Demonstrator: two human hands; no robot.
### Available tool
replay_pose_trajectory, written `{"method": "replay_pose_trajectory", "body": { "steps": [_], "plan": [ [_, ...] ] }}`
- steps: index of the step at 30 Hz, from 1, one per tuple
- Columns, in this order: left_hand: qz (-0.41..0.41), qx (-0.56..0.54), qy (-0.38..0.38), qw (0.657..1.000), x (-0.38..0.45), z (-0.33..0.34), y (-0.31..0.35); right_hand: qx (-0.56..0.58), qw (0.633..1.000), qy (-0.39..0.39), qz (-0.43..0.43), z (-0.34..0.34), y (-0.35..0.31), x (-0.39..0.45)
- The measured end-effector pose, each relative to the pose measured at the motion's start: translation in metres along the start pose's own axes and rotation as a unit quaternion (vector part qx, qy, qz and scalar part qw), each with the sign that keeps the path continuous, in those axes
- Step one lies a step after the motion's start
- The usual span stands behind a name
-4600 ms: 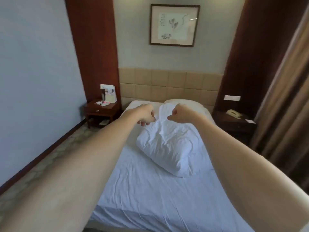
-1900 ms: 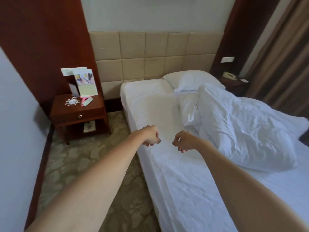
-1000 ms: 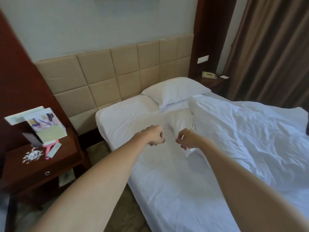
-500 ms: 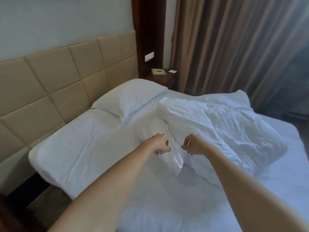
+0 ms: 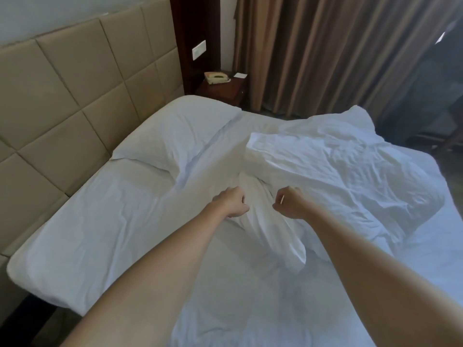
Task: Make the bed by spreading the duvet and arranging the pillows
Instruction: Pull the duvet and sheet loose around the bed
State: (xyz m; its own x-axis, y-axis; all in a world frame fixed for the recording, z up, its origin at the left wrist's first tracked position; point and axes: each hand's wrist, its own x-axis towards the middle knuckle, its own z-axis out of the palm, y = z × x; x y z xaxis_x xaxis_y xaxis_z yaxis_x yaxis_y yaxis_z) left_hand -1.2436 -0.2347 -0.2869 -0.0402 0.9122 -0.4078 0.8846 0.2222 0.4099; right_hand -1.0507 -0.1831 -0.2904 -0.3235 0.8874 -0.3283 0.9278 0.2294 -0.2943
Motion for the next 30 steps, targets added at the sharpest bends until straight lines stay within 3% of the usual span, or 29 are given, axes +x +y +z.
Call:
{"method": "replay_pose_trajectory", "body": {
  "steps": [7, 17, 25, 28, 30],
  "plan": [
    [-0.008, -0.042, 0.084, 0.996, 0.071, 0.013, 0.012, -0.033, 0.997, 0.069, 0.002, -0.007, 0.034, 0.070],
    [-0.023, -0.085, 0.080, 0.993, 0.175, 0.028, 0.020, -0.090, 0.993, -0.050, 0.065, 0.009, 0.065, 0.183],
    [0.017, -0.170, 0.003, 0.985, 0.249, 0.061, 0.034, -0.081, 0.993, 0.075, 0.030, 0.038, 0.116, 0.227],
    [-0.003, -0.223, 0.038, 0.974, 0.262, 0.079, 0.043, -0.013, 0.993, 0.110, 0.030, 0.042, 0.130, 0.224],
    [-0.059, -0.297, 0.097, 0.948, 0.266, 0.083, 0.055, 0.027, 0.989, 0.141, 0.039, 0.042, 0.136, 0.212]
  ]
}}
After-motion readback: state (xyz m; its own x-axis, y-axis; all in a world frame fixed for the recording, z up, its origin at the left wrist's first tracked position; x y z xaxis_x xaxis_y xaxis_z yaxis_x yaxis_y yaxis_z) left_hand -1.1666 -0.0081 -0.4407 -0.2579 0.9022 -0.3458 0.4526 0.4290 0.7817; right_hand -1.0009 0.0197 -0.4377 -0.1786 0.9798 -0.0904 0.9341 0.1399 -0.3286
